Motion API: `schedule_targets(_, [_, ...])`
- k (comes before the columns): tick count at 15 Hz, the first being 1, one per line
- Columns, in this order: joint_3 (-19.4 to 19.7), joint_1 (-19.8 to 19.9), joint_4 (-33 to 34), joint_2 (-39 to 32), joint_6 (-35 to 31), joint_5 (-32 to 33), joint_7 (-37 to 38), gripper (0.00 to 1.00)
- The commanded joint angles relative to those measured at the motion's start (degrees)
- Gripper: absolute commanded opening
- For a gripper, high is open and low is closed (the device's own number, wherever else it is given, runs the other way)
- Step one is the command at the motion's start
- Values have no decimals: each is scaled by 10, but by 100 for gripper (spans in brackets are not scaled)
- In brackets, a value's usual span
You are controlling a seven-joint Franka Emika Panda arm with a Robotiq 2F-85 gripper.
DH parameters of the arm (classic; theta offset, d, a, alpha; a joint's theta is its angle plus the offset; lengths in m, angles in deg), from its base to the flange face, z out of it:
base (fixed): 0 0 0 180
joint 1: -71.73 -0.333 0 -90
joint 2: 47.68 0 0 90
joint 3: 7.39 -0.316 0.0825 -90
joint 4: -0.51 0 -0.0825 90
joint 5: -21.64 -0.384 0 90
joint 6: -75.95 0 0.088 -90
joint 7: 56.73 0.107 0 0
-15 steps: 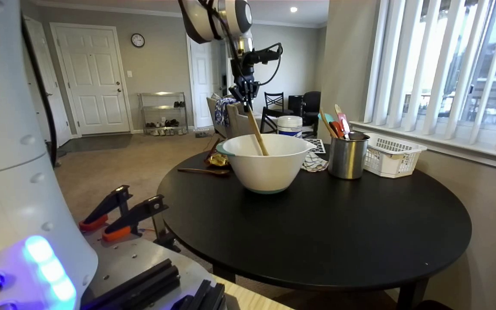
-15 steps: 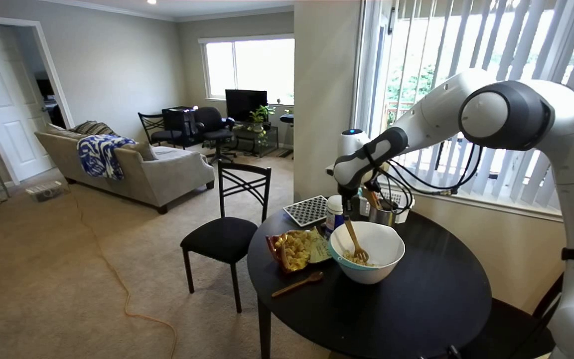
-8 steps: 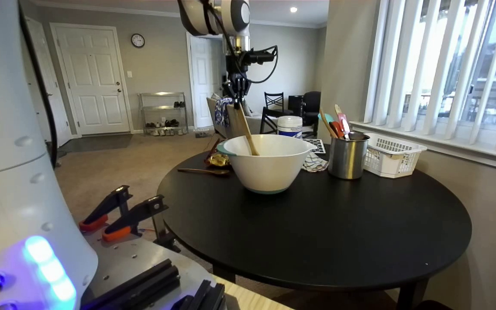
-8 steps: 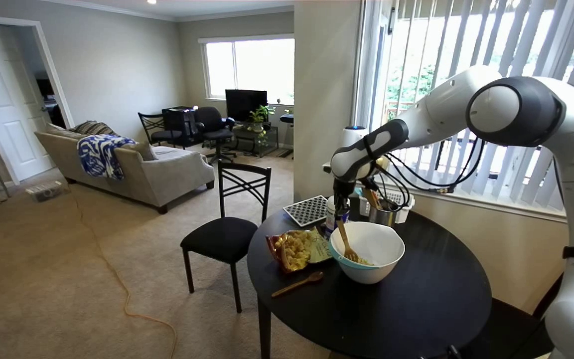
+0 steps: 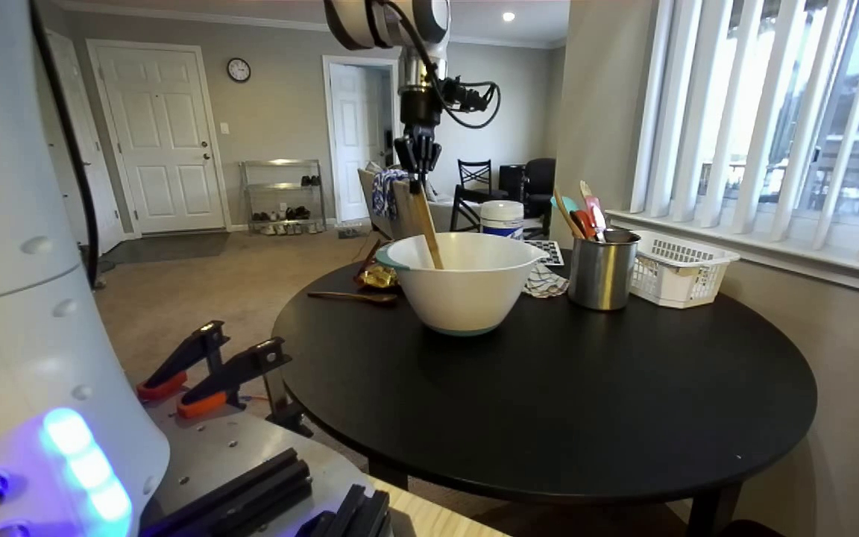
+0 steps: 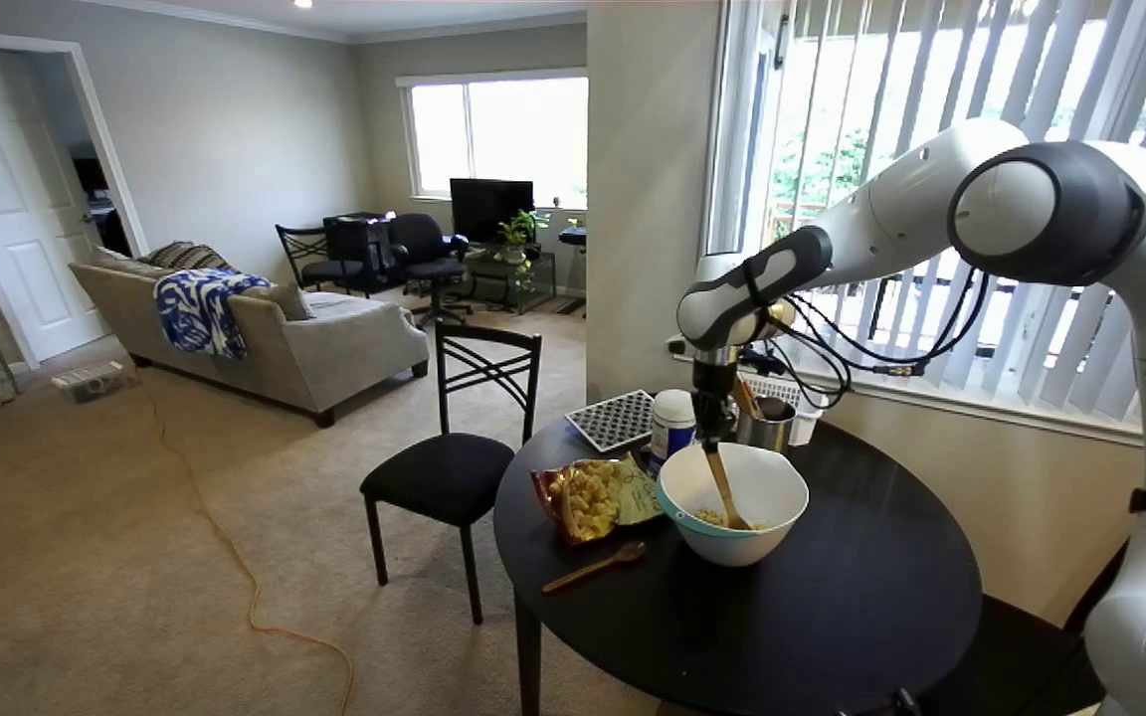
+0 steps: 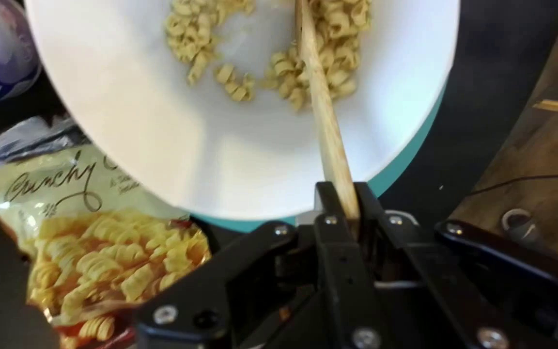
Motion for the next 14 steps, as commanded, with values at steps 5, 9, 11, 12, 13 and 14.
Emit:
schedule_targets(5, [59, -46, 8, 13, 25, 121, 38, 3])
schedule_targets(9, [54, -54, 35, 2, -17, 120, 56, 3])
schedule_targets(11, [44, -54, 46, -2, -47, 102, 56, 3])
schedule_targets(12, [37, -53, 49, -4, -63, 89, 53, 3])
schedule_targets(13, [33, -53, 51, -4, -75, 81, 51, 3])
schedule_targets(14, [27, -50, 49, -4, -88, 67, 45, 3])
